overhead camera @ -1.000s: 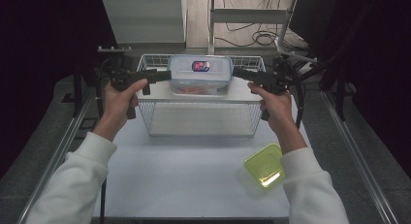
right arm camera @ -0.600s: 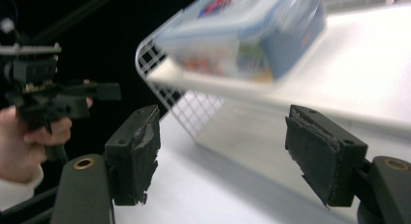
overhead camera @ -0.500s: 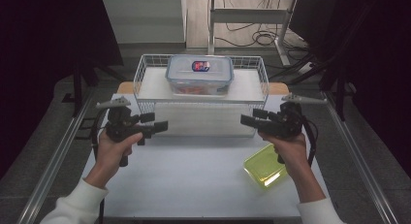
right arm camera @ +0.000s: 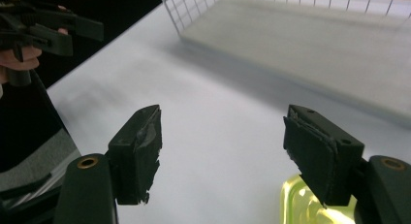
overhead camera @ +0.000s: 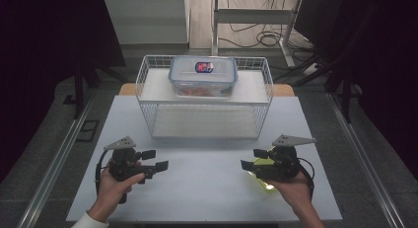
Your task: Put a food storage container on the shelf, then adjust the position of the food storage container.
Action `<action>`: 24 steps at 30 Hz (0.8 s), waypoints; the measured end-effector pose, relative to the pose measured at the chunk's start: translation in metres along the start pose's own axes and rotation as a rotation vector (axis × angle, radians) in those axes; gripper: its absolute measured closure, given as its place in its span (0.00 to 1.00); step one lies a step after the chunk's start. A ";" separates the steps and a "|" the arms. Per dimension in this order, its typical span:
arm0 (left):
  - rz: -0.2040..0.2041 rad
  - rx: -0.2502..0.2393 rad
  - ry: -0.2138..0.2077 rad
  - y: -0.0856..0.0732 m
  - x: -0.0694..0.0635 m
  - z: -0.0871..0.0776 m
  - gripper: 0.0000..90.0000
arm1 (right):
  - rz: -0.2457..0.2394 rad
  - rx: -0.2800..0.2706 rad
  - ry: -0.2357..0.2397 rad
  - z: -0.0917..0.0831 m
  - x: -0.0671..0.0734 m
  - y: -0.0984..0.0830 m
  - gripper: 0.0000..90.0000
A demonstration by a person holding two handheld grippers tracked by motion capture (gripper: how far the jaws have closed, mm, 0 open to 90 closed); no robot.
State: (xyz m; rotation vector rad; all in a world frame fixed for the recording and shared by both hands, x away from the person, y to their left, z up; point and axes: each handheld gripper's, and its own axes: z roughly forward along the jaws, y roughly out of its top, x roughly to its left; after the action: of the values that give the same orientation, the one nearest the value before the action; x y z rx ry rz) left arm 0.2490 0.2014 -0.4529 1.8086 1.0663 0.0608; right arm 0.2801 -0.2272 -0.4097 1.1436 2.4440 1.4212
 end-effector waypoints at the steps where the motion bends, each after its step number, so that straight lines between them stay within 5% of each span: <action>1: 0.004 0.013 0.009 -0.003 0.000 0.001 0.26 | 0.001 0.014 -0.001 0.002 0.000 -0.004 0.33; 13: 0.018 0.091 0.044 -0.022 0.002 0.015 0.28 | 0.026 0.100 0.026 0.028 -0.005 -0.023 0.34; 24: -0.006 0.090 0.041 -0.022 0.006 0.015 0.27 | 0.036 0.070 0.021 0.016 -0.010 -0.024 0.38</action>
State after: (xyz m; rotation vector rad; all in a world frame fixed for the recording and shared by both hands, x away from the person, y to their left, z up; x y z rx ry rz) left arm 0.2459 0.1973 -0.4799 1.8918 1.1195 0.0474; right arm 0.2808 -0.2294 -0.4398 1.1987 2.5187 1.3739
